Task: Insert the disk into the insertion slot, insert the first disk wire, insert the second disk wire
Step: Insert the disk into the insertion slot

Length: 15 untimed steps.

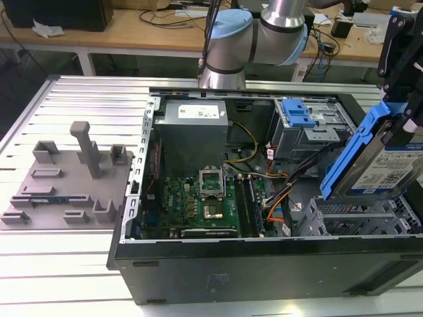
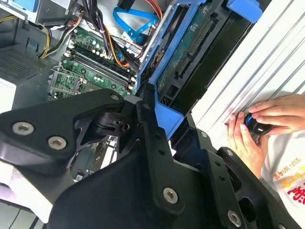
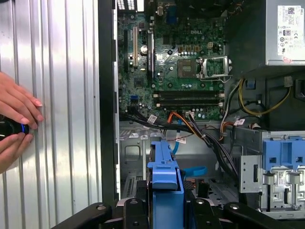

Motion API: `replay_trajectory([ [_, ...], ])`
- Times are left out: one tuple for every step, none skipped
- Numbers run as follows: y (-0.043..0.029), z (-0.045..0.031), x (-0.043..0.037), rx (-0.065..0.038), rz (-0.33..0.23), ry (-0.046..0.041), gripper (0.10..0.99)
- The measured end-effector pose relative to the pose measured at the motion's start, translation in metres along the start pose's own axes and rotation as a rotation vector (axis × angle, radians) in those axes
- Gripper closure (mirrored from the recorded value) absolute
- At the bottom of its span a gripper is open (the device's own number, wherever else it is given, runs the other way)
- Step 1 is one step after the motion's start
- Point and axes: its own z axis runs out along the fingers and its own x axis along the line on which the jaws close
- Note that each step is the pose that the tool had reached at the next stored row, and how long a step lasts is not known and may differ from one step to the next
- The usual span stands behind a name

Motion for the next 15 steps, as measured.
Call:
replay_trajectory([
  [-0.0003,0.0008,0.0000,0.000,0.000,0.0001,0.718],
  [-0.0003,0.0013,0.0001,0.000,0.000,0.0001,0.718],
  [-0.0003,0.0020,0.0001,0.000,0.000,0.0001,0.718],
  [-0.0003,0.0028,0.0001,0.000,0.000,0.0001,0.718],
  [-0.0003,0.0034,0.0001,0.000,0.000,0.0000,0.718],
  [-0.0003,0.0047,0.0003,0.000,0.000,0.0001,0.718],
  [-0.0003,0.0061,0.0003,0.000,0.000,0.0001,0.718],
  [-0.0003,0.0068,0.0004,0.000,0.000,0.0001,0.718],
  [-0.0003,0.0073,0.0004,0.000,0.000,0.0001,0.718],
  [-0.0002,0.0079,0.0004,0.000,0.000,0.0001,0.718],
  [-0.0002,0.0086,0.0005,0.000,0.000,0.0000,0.718],
  [-0.0002,0.0092,0.0006,0.000,0.000,0.0001,0.718],
  [-0.0002,0.0098,0.0006,0.000,0.000,0.0001,0.718],
  [-0.0002,0.0109,0.0007,0.000,0.000,0.0000,0.718],
  [-0.0002,0.0122,0.0008,0.000,0.000,0.0001,0.718],
])
